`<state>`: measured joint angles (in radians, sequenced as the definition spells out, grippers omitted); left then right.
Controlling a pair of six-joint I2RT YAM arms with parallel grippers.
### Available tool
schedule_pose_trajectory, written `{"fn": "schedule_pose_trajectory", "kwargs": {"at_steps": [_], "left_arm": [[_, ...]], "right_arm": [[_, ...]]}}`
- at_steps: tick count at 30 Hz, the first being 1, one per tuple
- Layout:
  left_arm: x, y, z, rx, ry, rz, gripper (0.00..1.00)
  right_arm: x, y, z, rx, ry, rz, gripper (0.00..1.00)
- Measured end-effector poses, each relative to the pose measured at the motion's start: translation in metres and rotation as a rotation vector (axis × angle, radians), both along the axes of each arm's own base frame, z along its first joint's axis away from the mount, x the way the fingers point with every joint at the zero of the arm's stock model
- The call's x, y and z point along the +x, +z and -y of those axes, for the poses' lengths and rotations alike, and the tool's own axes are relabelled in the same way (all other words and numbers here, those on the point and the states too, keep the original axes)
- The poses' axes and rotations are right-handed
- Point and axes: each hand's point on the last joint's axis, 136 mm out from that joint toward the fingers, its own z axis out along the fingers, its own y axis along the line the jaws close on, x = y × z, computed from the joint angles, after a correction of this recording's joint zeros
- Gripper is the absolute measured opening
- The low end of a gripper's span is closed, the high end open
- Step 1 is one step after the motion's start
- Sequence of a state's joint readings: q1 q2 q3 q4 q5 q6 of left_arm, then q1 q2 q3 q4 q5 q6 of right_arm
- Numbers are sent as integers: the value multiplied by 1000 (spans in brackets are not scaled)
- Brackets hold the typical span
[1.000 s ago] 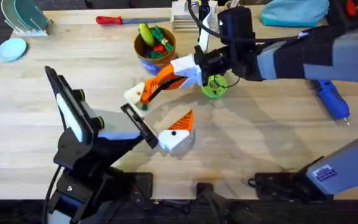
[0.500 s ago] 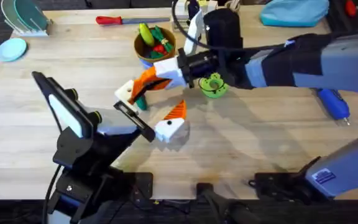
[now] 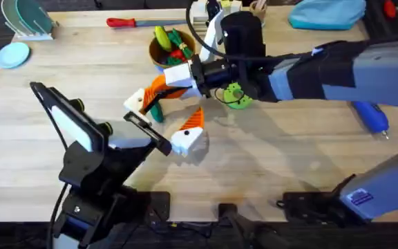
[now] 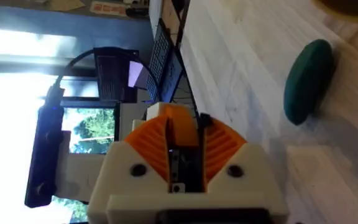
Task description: Pick up the gripper from the table and insert it into the empty holder that is missing its gripper. Then pick up a screw, insert it into the mounting hole, and use the screwdriver to tighten it. Finally, clean up the table by picking up the vegetable and placing it into the bucket.
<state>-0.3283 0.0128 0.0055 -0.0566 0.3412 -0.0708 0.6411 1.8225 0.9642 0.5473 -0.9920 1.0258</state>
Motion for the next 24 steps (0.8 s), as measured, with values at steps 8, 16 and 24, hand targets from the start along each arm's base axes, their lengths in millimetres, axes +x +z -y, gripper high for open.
{"fn": "schedule_pose_trajectory", "kwargs": {"at_steps": [8, 16, 24], "left_arm": [[-12, 2, 14, 9, -101, 19, 993], [-20, 2, 22, 14, -165, 28, 993], [-22, 3, 24, 13, -182, 28, 993]], "right_arm": [[0, 1, 6, 7, 19, -20, 599], [2, 4, 12, 20, 34, -33, 892], [4, 4, 15, 23, 30, -37, 906]]}}
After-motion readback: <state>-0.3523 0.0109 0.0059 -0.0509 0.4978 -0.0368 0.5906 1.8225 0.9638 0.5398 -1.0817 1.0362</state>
